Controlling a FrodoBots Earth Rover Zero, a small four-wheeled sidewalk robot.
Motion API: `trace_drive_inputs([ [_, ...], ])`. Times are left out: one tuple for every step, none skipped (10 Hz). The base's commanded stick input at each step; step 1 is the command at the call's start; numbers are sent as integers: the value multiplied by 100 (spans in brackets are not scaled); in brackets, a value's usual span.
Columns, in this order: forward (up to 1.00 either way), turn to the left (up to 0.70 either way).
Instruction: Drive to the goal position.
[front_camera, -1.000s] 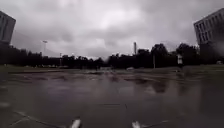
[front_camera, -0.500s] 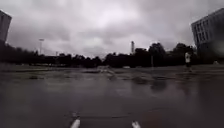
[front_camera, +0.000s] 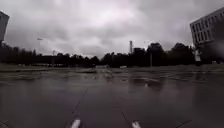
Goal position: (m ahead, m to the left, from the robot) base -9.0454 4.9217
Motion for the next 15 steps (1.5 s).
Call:
trace_drive_inputs([
  [100, 40],
  [100, 40],
  [100, 40],
  [100, 40],
  [100, 40],
  [100, 40],
  [100, 40],
  [100, 40],
  [100, 40],
  [100, 40],
  [100, 40],
  [100, 40],
  [100, 40],
  [100, 40],
  [100, 40],
])
